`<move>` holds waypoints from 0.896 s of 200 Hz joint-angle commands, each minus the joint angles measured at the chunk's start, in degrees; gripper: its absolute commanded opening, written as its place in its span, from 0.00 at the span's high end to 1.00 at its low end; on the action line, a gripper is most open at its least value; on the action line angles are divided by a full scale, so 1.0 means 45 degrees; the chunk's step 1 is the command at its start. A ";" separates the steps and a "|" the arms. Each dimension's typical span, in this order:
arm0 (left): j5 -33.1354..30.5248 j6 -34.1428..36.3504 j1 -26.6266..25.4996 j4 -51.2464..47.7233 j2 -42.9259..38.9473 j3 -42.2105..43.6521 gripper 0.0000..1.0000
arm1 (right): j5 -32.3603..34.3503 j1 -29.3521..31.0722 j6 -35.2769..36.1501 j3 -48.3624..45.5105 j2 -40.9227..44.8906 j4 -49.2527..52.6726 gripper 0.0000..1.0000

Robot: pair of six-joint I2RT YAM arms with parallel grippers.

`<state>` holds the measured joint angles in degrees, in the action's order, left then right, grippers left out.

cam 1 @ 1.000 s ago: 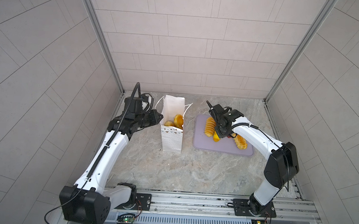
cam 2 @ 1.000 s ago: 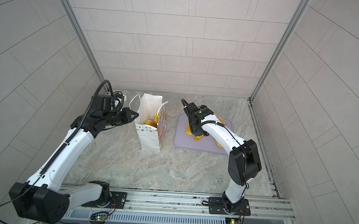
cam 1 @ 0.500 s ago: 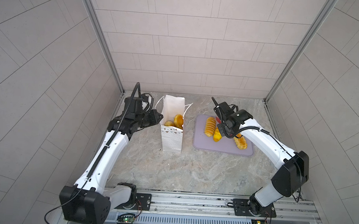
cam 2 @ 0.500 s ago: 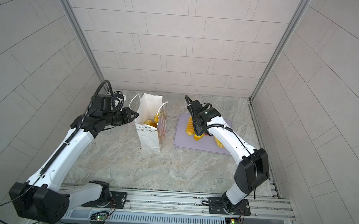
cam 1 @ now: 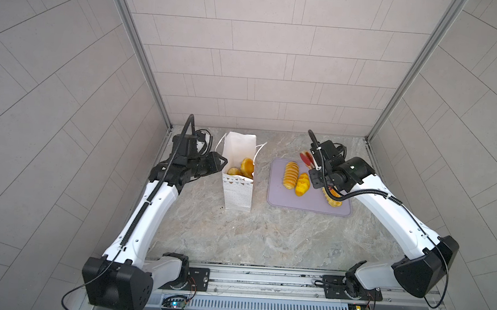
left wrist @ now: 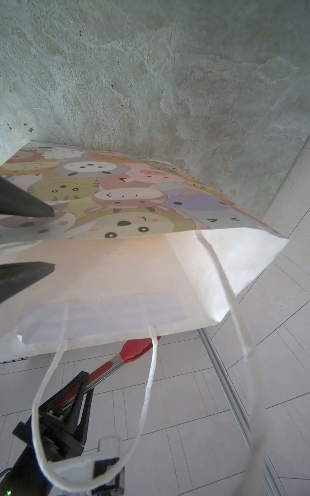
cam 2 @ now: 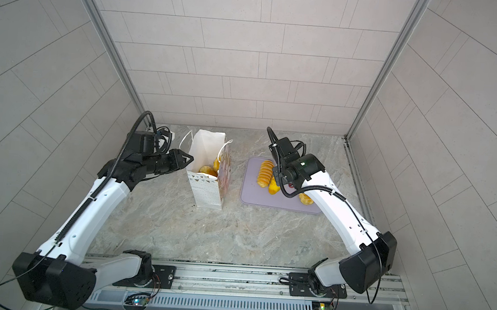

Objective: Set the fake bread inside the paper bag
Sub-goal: 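Close the tongs on the ring donut with the right gripper, then lift the gripped donut with the tongs and carry it over the bag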

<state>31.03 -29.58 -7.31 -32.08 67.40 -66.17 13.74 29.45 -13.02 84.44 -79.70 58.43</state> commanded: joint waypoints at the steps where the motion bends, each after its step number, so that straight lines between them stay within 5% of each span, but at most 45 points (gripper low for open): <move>1: -0.0089 0.0163 -0.0055 -0.0241 -0.0110 -0.0369 0.65 | -0.0285 -0.0044 -0.0223 0.0477 0.0681 -0.0192 0.73; 179: -0.0158 0.0307 -0.0055 -0.0490 -0.0201 -0.0655 0.89 | -0.5396 -0.0082 -0.1315 0.4113 0.1540 -0.1269 0.71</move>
<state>30.30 -28.53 -7.31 -33.95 67.40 -68.14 -4.32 29.19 -17.30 100.33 -73.80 56.84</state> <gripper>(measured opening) 0.111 0.287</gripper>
